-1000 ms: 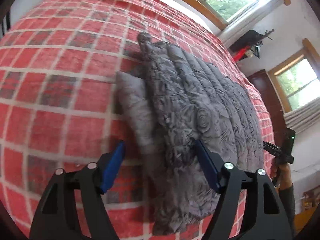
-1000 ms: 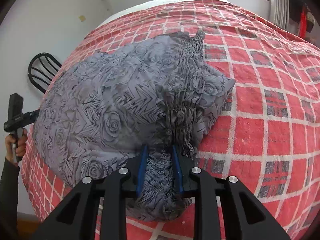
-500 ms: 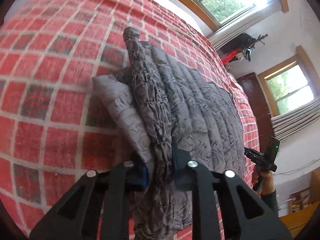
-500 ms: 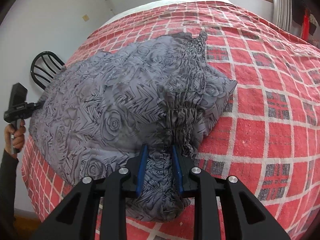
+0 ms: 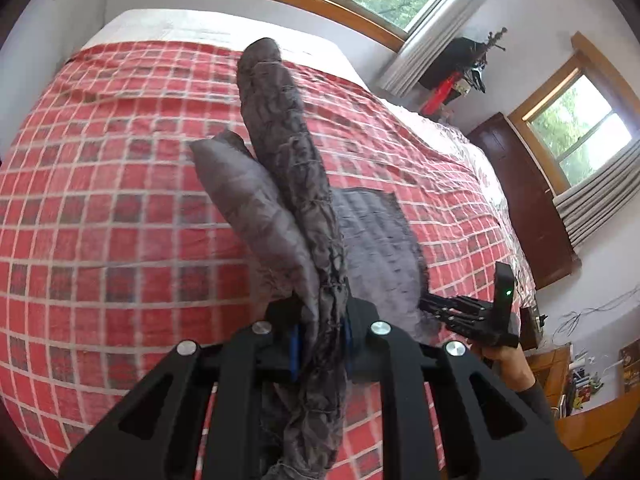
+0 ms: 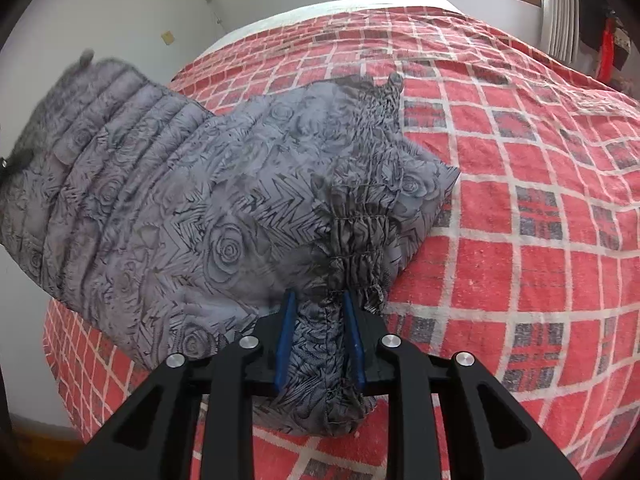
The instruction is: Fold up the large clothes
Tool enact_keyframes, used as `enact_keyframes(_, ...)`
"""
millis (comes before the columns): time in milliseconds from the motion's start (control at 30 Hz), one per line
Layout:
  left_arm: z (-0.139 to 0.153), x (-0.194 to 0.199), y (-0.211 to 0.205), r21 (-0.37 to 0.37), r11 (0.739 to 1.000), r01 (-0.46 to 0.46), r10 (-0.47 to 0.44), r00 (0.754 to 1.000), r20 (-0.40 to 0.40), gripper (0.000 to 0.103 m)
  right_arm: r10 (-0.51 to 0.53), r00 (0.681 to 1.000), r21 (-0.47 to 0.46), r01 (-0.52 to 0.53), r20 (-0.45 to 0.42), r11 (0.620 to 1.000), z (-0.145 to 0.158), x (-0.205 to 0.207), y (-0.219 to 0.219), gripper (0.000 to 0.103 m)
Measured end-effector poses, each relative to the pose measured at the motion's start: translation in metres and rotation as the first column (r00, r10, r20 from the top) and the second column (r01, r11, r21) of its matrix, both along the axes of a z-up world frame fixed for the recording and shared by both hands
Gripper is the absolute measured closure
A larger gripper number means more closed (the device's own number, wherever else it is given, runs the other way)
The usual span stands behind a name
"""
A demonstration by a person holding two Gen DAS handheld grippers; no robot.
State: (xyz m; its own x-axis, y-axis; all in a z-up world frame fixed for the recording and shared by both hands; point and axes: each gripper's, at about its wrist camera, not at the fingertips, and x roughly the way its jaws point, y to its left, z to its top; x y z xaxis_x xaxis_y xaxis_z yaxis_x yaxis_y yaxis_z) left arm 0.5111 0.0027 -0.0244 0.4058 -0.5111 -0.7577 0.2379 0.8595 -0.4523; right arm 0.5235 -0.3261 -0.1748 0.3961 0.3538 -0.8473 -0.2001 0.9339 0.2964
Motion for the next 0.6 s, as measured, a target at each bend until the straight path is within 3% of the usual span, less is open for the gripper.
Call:
enact_keyframes(267,0.003,0.005,-0.08,0.049,0.997,0.061,-0.061,0.998,0.004,0.089,0.02,1.0,-0.013,-0.02,0.004,1.0,0.001,-0.001,0.002,0.079)
enact_keyframes(600,-0.029,0.012,-0.17,0.133,0.981,0.14,-0.14,0.99,-0.009,0.089,0.048,0.999,-0.014,-0.047,0.011,0.999,0.0,-0.004,-0.002,0.08)
